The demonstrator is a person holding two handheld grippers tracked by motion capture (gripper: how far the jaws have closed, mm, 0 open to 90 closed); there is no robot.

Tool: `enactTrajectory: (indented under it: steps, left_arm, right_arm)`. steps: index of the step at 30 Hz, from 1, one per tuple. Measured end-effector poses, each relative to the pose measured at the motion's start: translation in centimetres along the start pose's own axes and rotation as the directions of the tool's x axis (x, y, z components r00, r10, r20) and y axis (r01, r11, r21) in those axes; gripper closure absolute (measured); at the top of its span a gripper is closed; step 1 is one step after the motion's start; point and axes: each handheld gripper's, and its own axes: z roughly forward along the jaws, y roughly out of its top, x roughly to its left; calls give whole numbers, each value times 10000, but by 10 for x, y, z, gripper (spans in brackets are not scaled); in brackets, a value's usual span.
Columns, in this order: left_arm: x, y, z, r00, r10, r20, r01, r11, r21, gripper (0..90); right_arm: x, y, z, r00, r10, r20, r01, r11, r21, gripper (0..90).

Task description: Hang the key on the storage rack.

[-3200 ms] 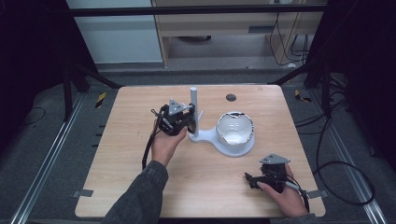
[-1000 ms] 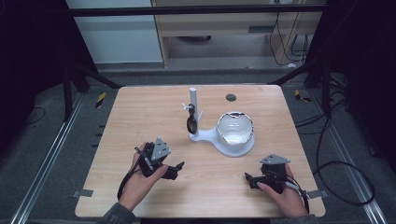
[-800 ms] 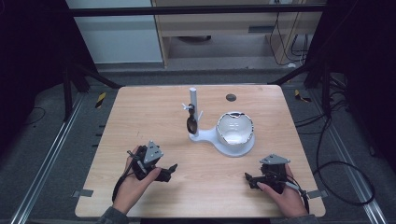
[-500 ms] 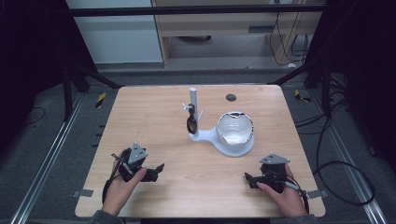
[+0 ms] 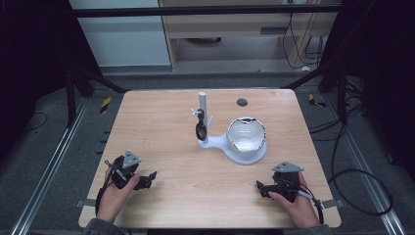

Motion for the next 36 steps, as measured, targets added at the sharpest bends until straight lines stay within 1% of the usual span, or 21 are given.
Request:
enactTrajectory:
  steps: [4,8,9,12,15,17,21,23,25,30,36]
  left_arm:
    - [7,-7,6,9998,-183,-66,185,9993,337,73]
    - [14,-13,10,9985,-526,-141,530,9980,331,73]
    - [16,-15,11,9976,-669,-162,673,9973,305,73]
    - [19,-17,14,9960,-881,-132,883,9959,200,73]
    - [19,-17,15,9953,-960,-106,960,9954,38,74]
    - [20,-18,18,9949,-1000,-100,1001,9950,31,73]
    - [23,-20,20,9921,-1254,-43,1253,9919,-196,73]
    - [23,-21,21,9918,-1278,7,1278,9916,-193,73]
    - [22,-23,24,9918,-1278,88,1278,9918,-54,70]
    - [19,-24,26,9950,-1002,31,1002,9950,-9,40]
    - [19,-24,26,9956,-933,31,933,9956,10,31]
  right_arm:
    - [0,0,0,10000,13,-1,-13,10000,12,4]
    - [1,-1,-1,10000,30,-19,-30,10000,3,4]
    - [1,-1,-1,10000,32,-19,-32,10000,3,4]
    - [1,-1,-1,10000,33,-20,-33,10000,3,4]
    - [1,-1,-1,10000,28,-21,-28,10000,1,4]
    - [1,-1,-1,10000,31,-19,-31,10000,2,4]
    - [1,-1,-1,10000,35,-21,-35,10000,1,4]
    - [1,-1,-1,10000,34,-14,-34,10000,-1,4]
    - [1,-1,-1,10000,35,-12,-35,10000,1,4]
    - [1,-1,-1,10000,35,-15,-35,10000,0,4]
    - [1,-1,-1,10000,43,-11,-43,10000,3,4]
